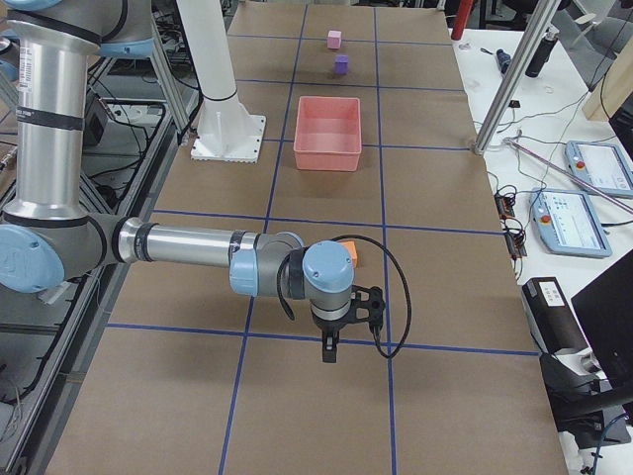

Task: Place blocks into pink bin with both arms
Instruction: 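Reach the left gripper down and grasp the lavender cube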

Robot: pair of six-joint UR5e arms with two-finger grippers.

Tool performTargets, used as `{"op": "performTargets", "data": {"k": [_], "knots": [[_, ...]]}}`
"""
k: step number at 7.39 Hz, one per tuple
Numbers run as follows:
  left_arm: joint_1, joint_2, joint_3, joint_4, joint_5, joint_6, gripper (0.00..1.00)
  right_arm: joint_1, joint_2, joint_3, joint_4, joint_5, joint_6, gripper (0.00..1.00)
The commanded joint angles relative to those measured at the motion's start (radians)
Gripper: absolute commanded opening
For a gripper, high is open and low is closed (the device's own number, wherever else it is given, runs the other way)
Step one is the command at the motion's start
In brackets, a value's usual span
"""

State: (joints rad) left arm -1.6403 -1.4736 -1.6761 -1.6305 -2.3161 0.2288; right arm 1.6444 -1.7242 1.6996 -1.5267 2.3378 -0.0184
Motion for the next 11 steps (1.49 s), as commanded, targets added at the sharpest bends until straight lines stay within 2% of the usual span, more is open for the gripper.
{"op": "performTargets", "data": {"k": [1,5,6,8,9,11], "knots": [[0.0,0.003,-0.025,0.004,0.001,0.001,1.0,0.0,-0.003,0.0,0.0,0.0,0.0,1.0],[0.011,-0.031,-0.059,-0.023,0.001,-0.002,1.0,0.0,-0.003,0.006,0.04,0.002,0.009,1.0],[0.043,-0.071,-0.059,-0.04,-0.002,-0.011,1.0,0.0,-0.003,0.006,0.04,0.002,0.009,1.0],[0.069,-0.071,-0.025,-0.067,-0.032,0.0,1.0,0.0,-0.003,0.006,0.04,0.003,0.009,1.0],[0.135,-0.051,-0.019,-0.128,-0.061,-0.026,1.0,0.0,-0.003,0.006,0.04,0.003,0.009,1.0],[0.195,-0.001,-0.001,-0.187,-0.057,-0.193,1.0,-0.002,-0.009,0.006,0.04,0.005,0.008,1.0]]}}
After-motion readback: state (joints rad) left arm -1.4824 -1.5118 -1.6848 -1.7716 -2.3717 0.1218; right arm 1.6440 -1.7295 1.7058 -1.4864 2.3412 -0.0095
